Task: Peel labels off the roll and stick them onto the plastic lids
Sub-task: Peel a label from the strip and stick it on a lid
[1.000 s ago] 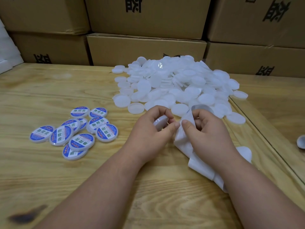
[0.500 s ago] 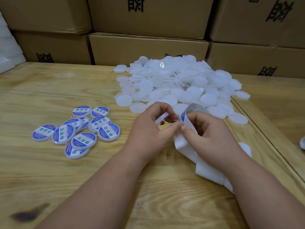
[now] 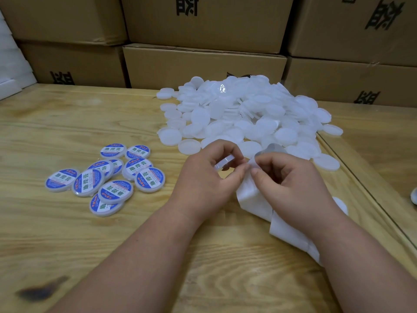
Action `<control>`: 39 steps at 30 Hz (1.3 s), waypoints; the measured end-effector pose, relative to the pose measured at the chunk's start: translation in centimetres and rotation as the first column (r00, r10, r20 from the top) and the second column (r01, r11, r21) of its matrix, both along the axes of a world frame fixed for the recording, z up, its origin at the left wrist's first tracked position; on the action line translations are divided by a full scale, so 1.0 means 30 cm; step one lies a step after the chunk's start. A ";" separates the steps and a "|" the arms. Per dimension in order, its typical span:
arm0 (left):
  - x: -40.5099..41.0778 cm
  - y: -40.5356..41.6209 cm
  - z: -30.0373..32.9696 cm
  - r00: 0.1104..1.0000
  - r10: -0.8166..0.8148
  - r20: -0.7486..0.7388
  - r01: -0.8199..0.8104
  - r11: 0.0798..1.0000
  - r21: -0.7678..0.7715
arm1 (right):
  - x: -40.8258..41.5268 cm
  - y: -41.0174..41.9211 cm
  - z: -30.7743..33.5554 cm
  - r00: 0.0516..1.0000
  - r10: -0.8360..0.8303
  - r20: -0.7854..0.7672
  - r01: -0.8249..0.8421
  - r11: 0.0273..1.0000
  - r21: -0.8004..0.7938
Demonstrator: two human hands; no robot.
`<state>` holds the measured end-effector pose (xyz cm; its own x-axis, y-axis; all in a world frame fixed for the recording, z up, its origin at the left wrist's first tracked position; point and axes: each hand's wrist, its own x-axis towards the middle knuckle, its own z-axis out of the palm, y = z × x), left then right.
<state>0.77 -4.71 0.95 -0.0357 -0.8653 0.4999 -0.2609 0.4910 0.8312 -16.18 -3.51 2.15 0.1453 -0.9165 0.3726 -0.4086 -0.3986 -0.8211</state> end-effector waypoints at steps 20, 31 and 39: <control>0.021 -0.024 0.014 0.912 0.163 -0.376 -0.067 0.964 0.258 | -0.025 -0.004 0.015 0.990 -0.122 -0.076 0.122 0.992 -0.003; 0.026 -0.017 0.023 0.869 0.088 -0.488 0.081 0.946 0.315 | 0.004 0.003 0.024 0.947 -0.273 -0.171 0.192 0.904 -0.382; 0.015 -0.013 0.018 0.896 0.022 -0.443 0.137 0.936 0.324 | 0.013 -0.009 0.015 0.955 -0.231 -0.185 0.117 0.869 -0.481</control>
